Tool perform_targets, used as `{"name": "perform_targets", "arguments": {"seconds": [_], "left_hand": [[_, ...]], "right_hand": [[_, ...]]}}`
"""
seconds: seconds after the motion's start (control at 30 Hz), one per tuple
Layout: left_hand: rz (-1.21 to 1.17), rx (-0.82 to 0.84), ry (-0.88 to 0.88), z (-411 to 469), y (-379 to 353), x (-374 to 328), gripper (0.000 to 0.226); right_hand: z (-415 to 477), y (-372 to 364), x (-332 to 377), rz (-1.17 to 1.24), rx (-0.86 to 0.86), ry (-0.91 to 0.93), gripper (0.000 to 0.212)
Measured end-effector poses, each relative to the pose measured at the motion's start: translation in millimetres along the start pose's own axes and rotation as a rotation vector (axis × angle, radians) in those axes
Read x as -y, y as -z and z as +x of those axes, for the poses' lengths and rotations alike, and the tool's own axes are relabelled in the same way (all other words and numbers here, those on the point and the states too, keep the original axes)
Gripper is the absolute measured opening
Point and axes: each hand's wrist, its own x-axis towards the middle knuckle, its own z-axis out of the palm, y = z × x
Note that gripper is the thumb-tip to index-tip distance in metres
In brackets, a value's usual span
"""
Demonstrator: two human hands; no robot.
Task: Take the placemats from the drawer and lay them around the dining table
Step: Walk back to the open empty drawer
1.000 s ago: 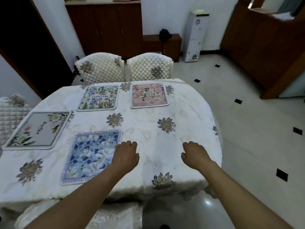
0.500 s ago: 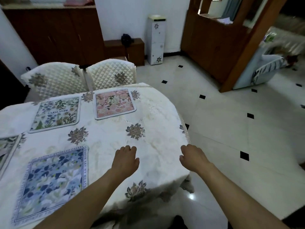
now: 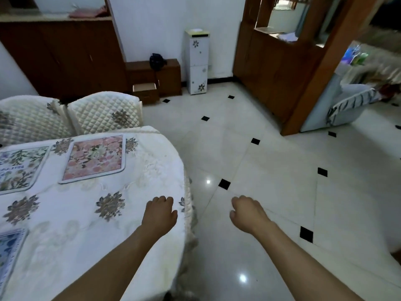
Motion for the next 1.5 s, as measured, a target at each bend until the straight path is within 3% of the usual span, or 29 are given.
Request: {"name": "perform_targets", "arguments": {"seconds": [0.2,0.5,1.0,1.27,1.5], "left_hand": [[0.007,-0.052,0.053,71,25,-63,0.026],[0.052,-0.070,0.088,187,25,-80,0.022],[0.095,-0.014,0.017,468,57,-141,0.028],[0.106,-0.047,0.234,607,75,-124,0.030],[0.020,-0.073,0.473,694,102,-93,0.029]], "right_hand": [[64,52,-97,-0.051,-0.069,0.044,0.028],[170,73,-154,-0.046,-0.018,0.116,0.014],[391,164,-259,-0.037,-0.095,0.037,0.017],[601,192,-280,-0.043,-0.071,0.229,0.017],[777,223,-254,-0.110,0.007,0.432,0.017]]}}
